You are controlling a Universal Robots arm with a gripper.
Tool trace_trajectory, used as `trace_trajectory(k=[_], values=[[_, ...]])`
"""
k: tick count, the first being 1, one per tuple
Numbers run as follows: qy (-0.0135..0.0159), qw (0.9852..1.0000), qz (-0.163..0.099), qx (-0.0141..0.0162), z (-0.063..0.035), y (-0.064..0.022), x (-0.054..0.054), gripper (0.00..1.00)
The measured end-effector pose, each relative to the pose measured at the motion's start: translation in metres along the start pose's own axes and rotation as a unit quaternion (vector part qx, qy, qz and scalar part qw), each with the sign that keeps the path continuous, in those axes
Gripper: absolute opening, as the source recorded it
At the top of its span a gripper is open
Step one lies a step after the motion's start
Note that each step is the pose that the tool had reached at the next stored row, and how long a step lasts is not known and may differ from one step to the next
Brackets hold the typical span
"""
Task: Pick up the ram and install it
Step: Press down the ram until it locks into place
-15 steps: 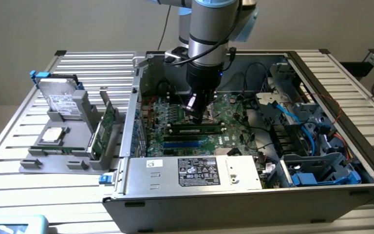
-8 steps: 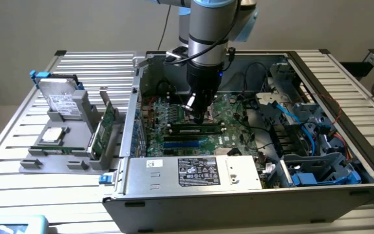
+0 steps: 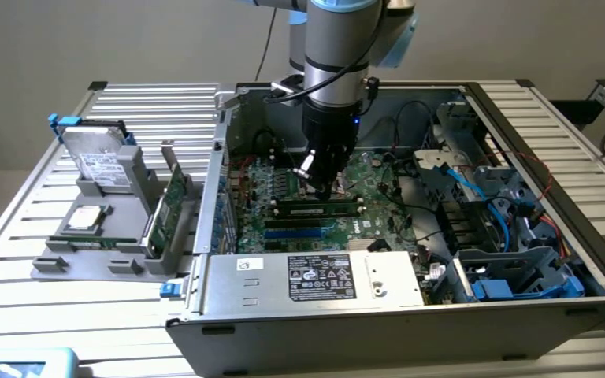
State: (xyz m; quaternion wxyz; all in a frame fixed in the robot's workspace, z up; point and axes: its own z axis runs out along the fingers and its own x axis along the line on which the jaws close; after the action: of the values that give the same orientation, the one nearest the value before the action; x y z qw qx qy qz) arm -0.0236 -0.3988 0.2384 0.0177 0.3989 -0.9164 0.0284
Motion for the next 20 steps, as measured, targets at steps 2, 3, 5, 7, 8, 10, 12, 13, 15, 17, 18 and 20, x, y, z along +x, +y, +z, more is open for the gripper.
trace_trajectory(k=[2,3,5,7,8,10,12,13,15,17,18,20], values=[[-0.0004,0.9999,0.011,0.0003,0.0,0.0,0.0,0.11],[-0.0006,0.9999,0.017,0.0003,0.0,0.0,0.0,0.11],[-0.0007,0.9996,0.029,0.0004,0.0,0.0,0.0,0.11],[-0.0007,0.9992,0.041,0.0003,0.0,0.0,0.0,0.11],[-0.0007,0.9989,0.047,0.0002,0.0,0.0,0.0,0.11],[-0.0008,0.9983,0.059,0.0,0.0,0.0001,0.0,0.11],[-0.0008,0.9975,0.07,-0.0001,0.0,0.0,0.0,0.11],[-0.0008,0.9971,0.077,-0.0001,0.0,0.0,0.0,0.11],[-0.0011,0.9961,0.088,0.0,0.0,0.0,0.0,0.11],[-0.0014,0.995,0.1,0.0001,0.0,0.0,0.0,0.11],[-0.0016,0.9944,0.105,0.0002,0.0,0.0,0.0,0.11],[-0.002,0.9932,0.117,0.0004,0.0,0.0,0.0,0.11]])
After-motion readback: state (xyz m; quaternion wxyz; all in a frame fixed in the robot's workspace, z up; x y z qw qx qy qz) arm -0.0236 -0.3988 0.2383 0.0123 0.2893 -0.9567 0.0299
